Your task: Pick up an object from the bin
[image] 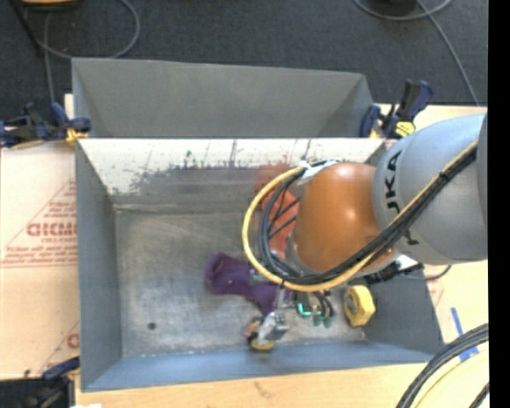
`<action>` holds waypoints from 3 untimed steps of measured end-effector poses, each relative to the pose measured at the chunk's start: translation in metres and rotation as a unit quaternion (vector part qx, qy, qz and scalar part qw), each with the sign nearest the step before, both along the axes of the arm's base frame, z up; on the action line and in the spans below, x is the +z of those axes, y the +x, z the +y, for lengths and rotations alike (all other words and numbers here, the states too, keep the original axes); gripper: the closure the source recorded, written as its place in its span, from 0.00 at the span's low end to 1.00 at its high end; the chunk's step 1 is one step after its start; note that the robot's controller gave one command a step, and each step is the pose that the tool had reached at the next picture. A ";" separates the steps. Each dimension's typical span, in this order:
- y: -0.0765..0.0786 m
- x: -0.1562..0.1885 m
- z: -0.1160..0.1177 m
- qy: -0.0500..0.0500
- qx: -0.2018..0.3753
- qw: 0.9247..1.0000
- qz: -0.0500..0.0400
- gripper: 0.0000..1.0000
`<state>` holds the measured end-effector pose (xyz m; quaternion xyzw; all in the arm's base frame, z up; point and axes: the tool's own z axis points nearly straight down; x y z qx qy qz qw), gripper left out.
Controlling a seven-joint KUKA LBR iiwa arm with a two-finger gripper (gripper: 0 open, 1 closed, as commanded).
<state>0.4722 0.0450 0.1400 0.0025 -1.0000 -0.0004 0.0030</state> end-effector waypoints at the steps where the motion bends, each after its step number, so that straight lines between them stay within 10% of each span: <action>1: 0.002 0.004 0.000 0.000 -0.001 1.000 -0.004 0.00; 2: 0.010 -0.030 -0.026 0.000 0.120 0.993 -0.007 0.00; 3: 0.006 -0.062 -0.041 -0.003 0.235 0.972 0.007 1.00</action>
Offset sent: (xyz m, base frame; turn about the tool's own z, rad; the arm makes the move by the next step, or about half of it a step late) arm 0.0125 -0.0546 -0.0651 -0.4376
